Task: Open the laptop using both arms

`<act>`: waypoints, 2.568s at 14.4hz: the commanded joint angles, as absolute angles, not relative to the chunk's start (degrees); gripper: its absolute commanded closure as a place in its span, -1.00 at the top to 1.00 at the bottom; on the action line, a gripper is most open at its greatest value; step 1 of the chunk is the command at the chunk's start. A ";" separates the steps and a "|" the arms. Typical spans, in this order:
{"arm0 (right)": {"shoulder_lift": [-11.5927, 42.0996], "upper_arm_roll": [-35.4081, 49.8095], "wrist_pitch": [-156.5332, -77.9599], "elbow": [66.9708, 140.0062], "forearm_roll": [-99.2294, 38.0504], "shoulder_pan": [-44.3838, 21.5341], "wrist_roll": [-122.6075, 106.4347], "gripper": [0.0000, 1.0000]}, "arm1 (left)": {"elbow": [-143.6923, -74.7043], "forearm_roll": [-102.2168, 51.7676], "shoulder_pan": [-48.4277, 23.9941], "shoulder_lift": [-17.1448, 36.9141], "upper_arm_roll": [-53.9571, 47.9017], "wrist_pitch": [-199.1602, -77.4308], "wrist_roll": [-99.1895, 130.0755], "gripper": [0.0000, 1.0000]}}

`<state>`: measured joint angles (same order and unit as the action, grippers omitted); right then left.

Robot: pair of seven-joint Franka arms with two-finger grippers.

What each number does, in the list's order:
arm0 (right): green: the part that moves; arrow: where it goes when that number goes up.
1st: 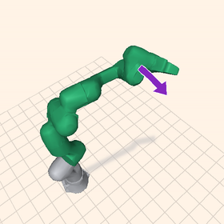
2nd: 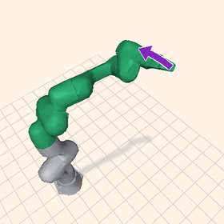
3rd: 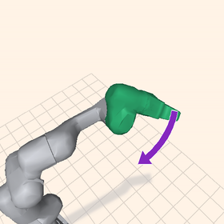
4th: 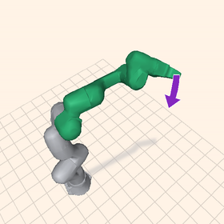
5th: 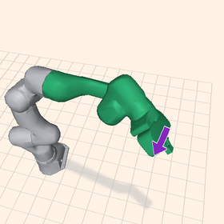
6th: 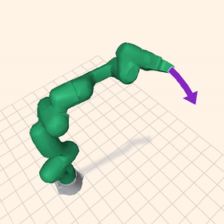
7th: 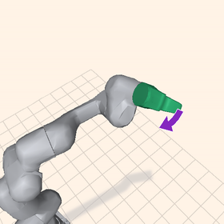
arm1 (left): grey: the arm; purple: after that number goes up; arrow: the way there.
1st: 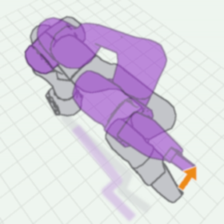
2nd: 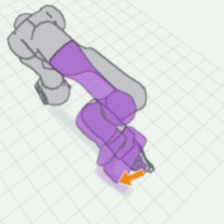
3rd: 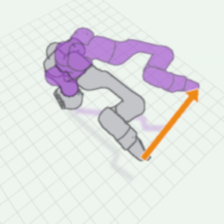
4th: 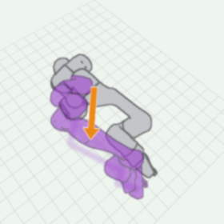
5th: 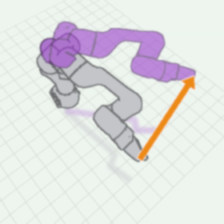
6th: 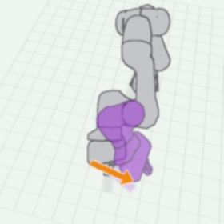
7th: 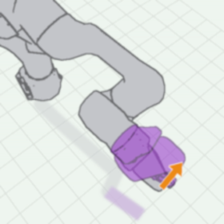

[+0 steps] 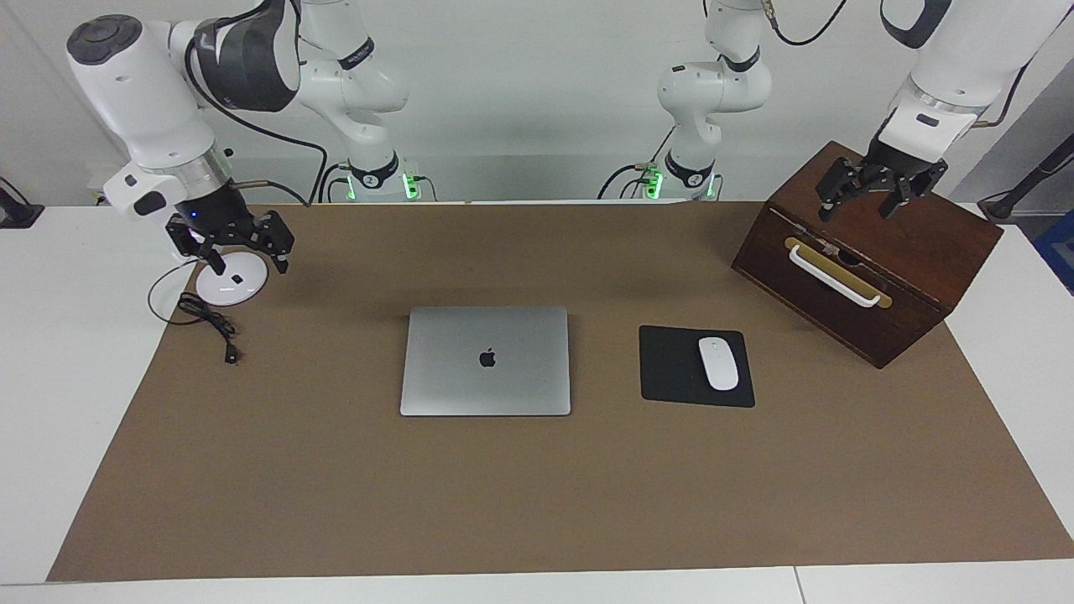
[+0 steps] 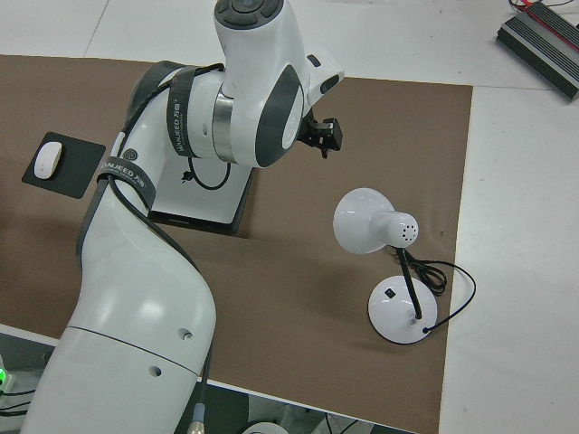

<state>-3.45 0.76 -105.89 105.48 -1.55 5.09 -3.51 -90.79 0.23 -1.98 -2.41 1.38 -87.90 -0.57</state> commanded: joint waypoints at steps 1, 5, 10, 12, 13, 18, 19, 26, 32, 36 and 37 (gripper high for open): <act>-5.27 1.05 -107.49 107.75 -2.90 5.27 -2.64 1.00 | -92.29 1.05 -1.76 -3.60 1.23 -88.86 0.00 1.00; -5.36 1.05 -107.49 107.75 -2.90 5.27 -2.46 1.00 | -92.46 1.05 -1.76 -3.60 1.23 -88.95 -0.09 1.00; -6.24 1.05 -107.93 110.12 -5.52 3.87 4.11 1.00 | -92.46 1.05 -1.67 -3.69 1.23 -88.86 -0.18 1.00; -6.94 1.05 -108.54 111.52 -8.86 3.61 8.59 1.00 | -92.55 1.05 -1.84 -3.69 1.23 -88.94 -0.18 1.00; -7.20 1.05 -108.98 112.32 -10.27 2.21 11.66 1.00 | -92.55 1.05 -1.93 -3.69 1.23 -88.95 -0.18 1.00; -10.63 1.05 -114.42 118.99 -13.44 -0.26 17.58 1.00 | -92.55 1.05 -2.02 -3.69 1.32 -88.95 -0.18 1.00; -11.24 1.05 -115.22 120.05 -13.80 -0.26 17.58 1.00 | -92.55 1.05 -2.20 -3.69 1.32 -88.95 -0.09 1.00; -12.30 1.05 -117.67 122.25 -16.42 -0.44 17.40 1.00 | -92.64 1.14 -2.46 -3.69 1.14 -89.03 0.09 1.00; -20.82 1.05 -134.10 138.32 -17.40 -5.70 16.52 1.00 | -93.07 1.14 -2.28 -3.78 1.14 -88.86 0.26 1.00; -24.51 1.05 -139.64 144.30 -21.07 -7.55 16.44 1.00 | -94.13 1.14 -2.29 -4.57 1.14 -89.03 2.37 -0.60; -25.30 1.05 -141.49 145.71 -23.36 -8.60 16.52 1.00 | -94.13 1.14 -2.29 -4.57 1.14 -89.03 2.46 -1.00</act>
